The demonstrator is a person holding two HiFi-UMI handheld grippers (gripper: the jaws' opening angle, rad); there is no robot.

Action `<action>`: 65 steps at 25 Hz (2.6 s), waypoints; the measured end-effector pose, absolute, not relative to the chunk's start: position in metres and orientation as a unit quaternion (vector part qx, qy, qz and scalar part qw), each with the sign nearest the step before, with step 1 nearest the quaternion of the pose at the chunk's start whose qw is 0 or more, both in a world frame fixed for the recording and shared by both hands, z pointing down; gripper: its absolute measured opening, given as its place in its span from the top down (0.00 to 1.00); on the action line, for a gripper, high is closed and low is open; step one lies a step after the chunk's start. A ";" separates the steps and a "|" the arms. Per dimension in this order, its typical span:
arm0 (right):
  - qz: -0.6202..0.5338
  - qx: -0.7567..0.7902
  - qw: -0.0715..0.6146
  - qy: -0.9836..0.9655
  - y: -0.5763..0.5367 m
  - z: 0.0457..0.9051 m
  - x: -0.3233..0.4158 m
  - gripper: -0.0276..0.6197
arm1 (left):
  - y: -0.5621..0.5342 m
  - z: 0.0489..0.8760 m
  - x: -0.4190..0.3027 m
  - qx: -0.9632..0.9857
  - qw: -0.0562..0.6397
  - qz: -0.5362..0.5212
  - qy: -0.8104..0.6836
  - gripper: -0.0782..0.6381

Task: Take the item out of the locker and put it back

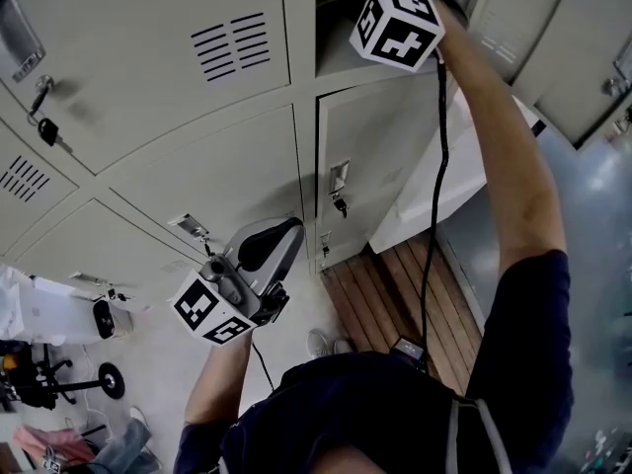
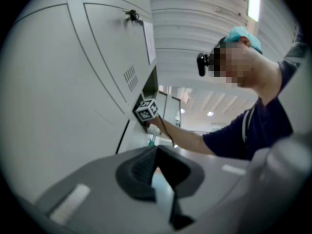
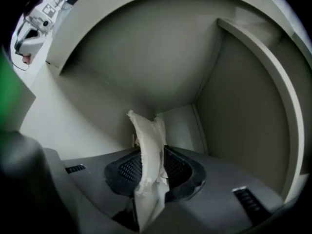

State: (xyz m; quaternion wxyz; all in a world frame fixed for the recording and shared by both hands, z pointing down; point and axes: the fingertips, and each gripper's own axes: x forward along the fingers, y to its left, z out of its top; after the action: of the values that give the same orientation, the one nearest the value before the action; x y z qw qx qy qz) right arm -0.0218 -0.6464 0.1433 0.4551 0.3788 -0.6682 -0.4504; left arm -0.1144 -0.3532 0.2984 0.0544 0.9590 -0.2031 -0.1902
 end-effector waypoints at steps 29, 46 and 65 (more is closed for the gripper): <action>-0.443 0.299 0.439 -0.722 -0.558 0.143 -0.015 0.72 | -0.319 0.289 -0.085 0.950 0.047 -0.203 -0.234 0.89; -0.494 0.355 0.285 -0.741 -0.371 0.115 0.062 0.83 | -0.249 0.255 -0.055 0.949 -0.012 -0.180 -0.260 0.89; -0.430 0.433 0.147 -0.778 -0.175 0.144 0.022 0.93 | -0.122 0.246 -0.128 0.957 -0.047 -0.159 -0.240 0.89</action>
State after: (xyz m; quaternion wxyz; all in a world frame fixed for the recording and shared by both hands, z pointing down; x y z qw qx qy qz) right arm 0.0216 -0.1749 0.1438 0.1473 0.4329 -0.7785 -0.4300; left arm -0.1284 -0.1216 0.2461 -0.0473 0.9566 -0.2399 -0.1587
